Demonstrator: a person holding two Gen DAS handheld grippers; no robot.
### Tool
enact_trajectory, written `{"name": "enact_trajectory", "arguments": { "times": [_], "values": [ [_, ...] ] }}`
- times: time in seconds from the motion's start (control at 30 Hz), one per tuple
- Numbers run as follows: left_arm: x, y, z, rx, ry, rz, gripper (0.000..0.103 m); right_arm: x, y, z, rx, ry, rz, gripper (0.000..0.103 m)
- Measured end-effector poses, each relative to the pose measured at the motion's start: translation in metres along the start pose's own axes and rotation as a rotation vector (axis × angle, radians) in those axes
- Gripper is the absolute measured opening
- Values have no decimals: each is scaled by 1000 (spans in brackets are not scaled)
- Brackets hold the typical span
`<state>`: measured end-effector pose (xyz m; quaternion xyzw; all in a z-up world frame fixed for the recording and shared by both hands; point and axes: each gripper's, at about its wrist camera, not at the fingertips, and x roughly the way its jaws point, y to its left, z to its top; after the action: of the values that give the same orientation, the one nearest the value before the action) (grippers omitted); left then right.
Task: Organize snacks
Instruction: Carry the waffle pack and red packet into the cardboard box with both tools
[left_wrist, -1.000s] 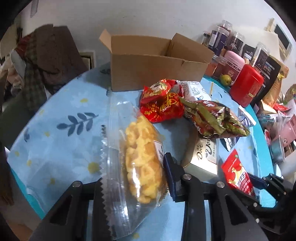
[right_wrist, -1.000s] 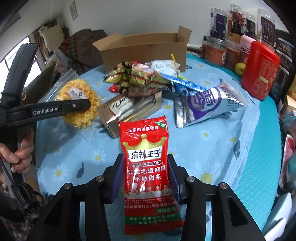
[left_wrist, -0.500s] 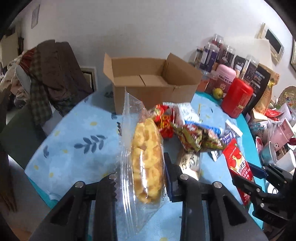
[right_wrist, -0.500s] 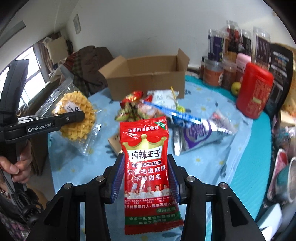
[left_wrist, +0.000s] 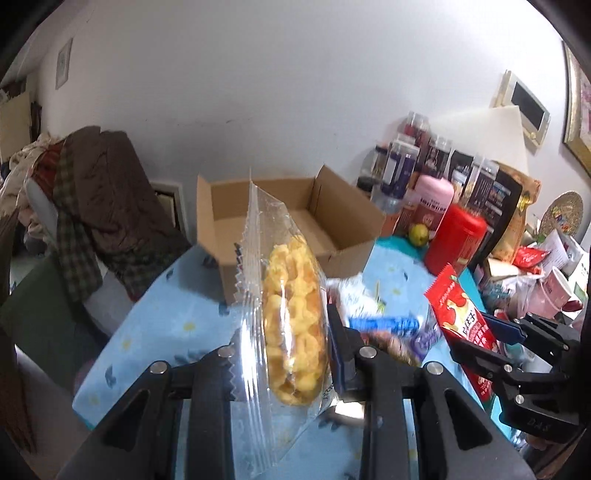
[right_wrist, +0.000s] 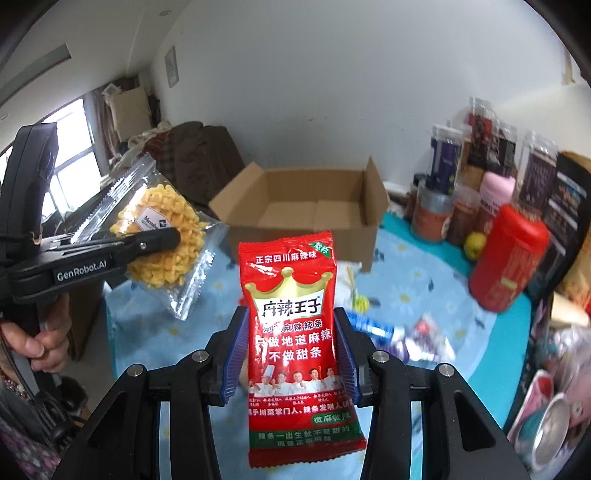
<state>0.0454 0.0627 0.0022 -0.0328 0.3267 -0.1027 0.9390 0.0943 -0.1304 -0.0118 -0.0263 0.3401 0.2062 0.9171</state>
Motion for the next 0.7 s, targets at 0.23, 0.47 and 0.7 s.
{"name": "enact_trajectory", "arguments": {
  "times": [0.23, 0.47, 0.7],
  "values": [
    [16, -1, 37, 26, -47, -26, 28, 12, -9, 47, -21, -45, -7, 44],
    [45, 1, 78, 58, -78, -40, 28, 35, -21, 89, -36, -79, 2, 44],
    [79, 5, 118, 84, -103, -40, 28, 70, -36, 131, -47, -105, -12, 44]
  ]
}}
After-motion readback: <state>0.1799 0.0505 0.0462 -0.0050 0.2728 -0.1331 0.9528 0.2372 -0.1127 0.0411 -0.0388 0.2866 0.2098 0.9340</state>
